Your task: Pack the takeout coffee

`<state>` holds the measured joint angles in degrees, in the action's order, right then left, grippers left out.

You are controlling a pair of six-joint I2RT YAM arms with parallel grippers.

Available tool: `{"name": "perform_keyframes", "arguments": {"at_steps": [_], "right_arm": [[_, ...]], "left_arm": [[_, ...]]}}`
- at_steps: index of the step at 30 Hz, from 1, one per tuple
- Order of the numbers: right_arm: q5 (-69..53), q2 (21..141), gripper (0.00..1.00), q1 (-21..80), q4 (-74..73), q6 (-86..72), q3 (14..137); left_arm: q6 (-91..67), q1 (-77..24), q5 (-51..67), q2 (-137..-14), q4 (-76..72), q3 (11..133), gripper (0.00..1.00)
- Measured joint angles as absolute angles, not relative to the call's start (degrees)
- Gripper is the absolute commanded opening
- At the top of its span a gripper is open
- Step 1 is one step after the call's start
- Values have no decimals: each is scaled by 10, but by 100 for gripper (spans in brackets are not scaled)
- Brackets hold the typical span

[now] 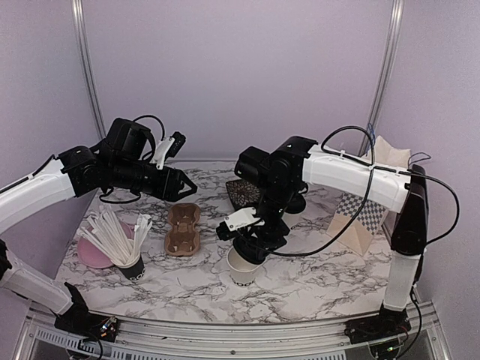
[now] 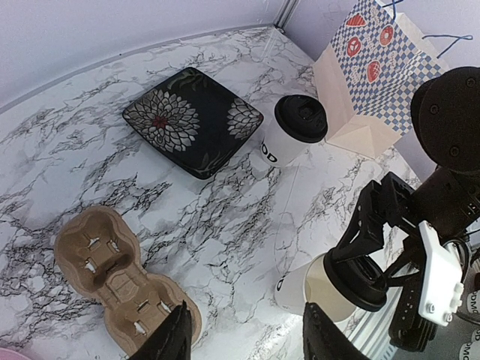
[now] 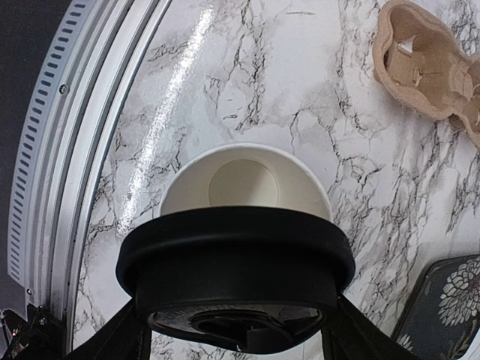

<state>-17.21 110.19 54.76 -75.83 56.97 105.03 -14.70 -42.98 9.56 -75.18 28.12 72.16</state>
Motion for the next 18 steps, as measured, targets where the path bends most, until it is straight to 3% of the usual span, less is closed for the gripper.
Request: {"name": "perform_keyframes", "arguments": {"at_steps": [18], "right_arm": [[-148, 1117, 76, 559, -753, 562, 1051]], "left_arm": [[-143, -430, 96, -752, 281, 722, 52]]}}
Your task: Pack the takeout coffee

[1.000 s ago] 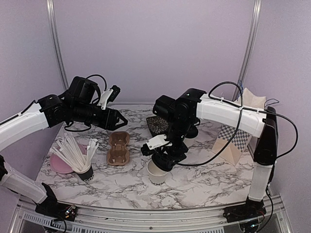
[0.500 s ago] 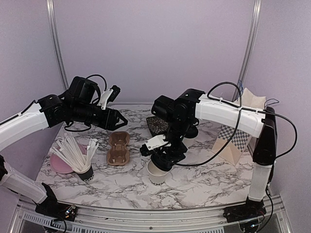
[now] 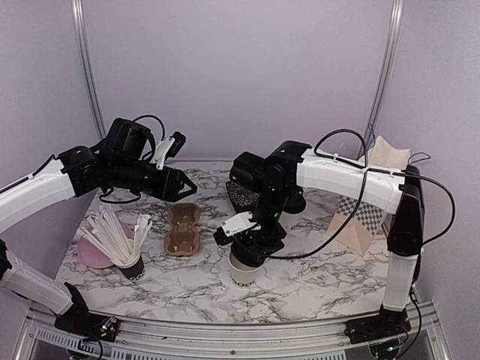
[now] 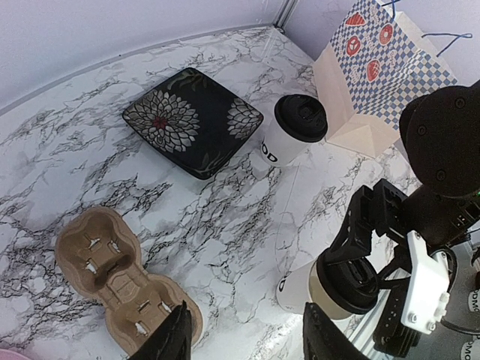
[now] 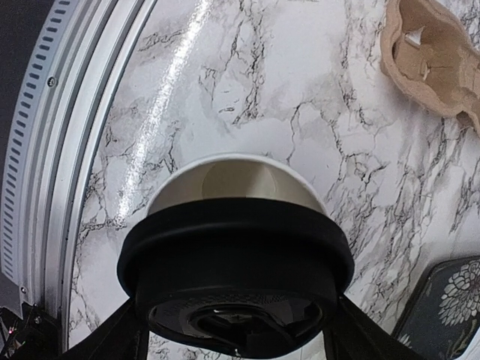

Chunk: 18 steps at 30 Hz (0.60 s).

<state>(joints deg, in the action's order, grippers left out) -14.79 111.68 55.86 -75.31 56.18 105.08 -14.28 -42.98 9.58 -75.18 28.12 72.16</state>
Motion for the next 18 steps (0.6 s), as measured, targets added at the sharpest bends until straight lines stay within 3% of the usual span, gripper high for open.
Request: {"name": "perform_keyframes", "arguments": {"at_steps": [3, 7, 18], "right_arm": [[-146, 1123, 78, 564, -750, 559, 1051], [-143, 1130, 89, 572, -746, 555, 1051], [-127, 1121, 93, 574, -741, 550, 1053]], "left_arm": [[-143, -430, 96, -752, 281, 722, 52], [-141, -430, 96, -752, 281, 722, 52], [-151, -430, 102, -757, 281, 723, 53]]}}
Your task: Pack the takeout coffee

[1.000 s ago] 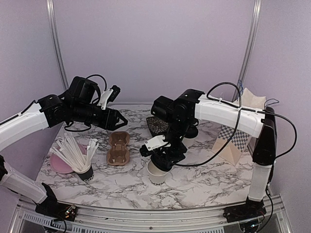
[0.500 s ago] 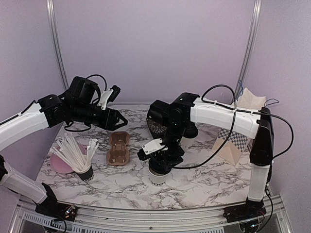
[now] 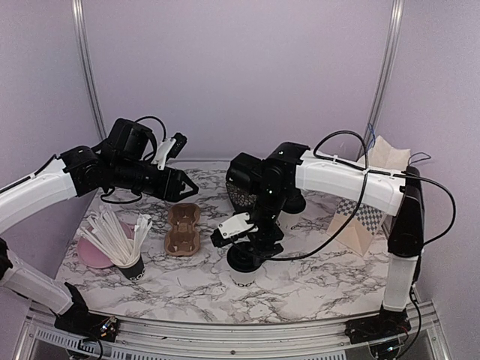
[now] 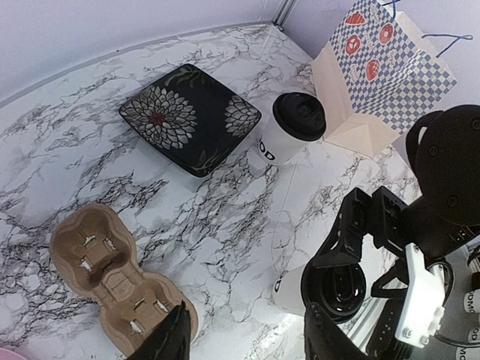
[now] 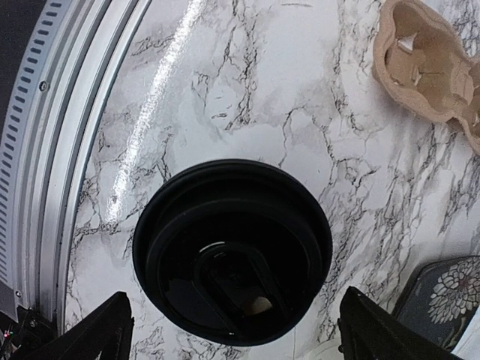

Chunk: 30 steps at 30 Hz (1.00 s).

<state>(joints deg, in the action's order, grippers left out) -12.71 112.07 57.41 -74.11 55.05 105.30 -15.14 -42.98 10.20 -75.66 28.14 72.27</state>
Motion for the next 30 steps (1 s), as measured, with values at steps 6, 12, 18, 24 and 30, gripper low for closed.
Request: {"name": "perform_keyframes", "arguments": {"at_steps": [6, 12, 18, 24, 30], "right_arm": [[-157, 1059, 93, 541, -733, 542, 1044], [-200, 967, 93, 465, -665, 503, 955], [-263, 938, 89, 426, -577, 429, 857], [-327, 937, 86, 408, -506, 357, 798], [-363, 940, 84, 406, -461, 312, 764]], "left_arm": [[-167, -451, 128, -796, 287, 750, 54], [-187, -490, 148, -839, 292, 757, 55], [-215, -510, 143, -864, 318, 757, 54], [-255, -515, 138, -865, 329, 744, 54], [-284, -537, 138, -865, 334, 713, 54]]}}
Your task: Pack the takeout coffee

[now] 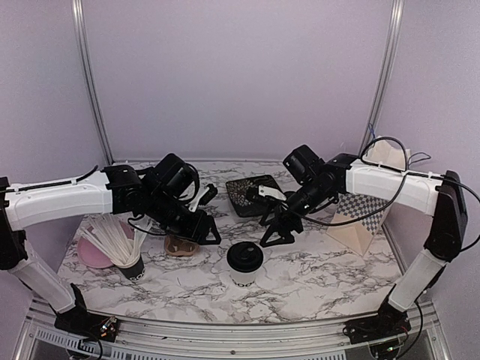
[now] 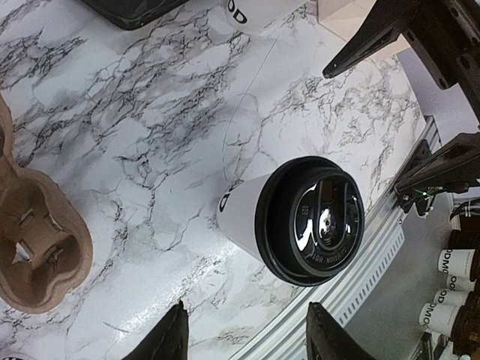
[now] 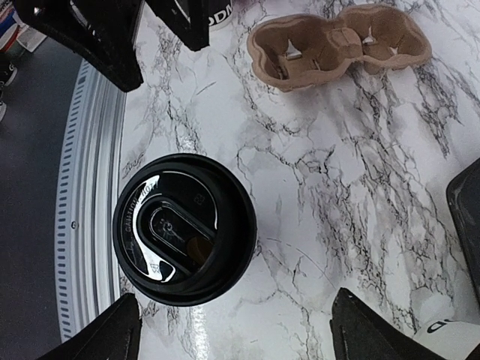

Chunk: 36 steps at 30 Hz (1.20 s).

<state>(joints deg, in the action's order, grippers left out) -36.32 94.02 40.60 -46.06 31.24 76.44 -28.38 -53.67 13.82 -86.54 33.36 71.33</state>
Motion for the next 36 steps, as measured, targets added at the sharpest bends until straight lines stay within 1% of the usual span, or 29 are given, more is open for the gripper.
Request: {"name": "perform_keyframes", "arguments": {"at_steps": [8, 19, 27, 36], "right_arm": [[-406, 975, 81, 406, -427, 275, 749], [-444, 1006, 79, 406, -418, 263, 747], [-454, 1013, 79, 406, -418, 262, 747], [-447, 1014, 77, 406, -418, 259, 746]], "left_arm": [[-306, -548, 136, -865, 339, 680, 55], [-321, -555, 135, -865, 333, 670, 55], [-336, -555, 147, -872, 294, 670, 55], [-361, -555, 161, -927, 230, 671, 54]]}}
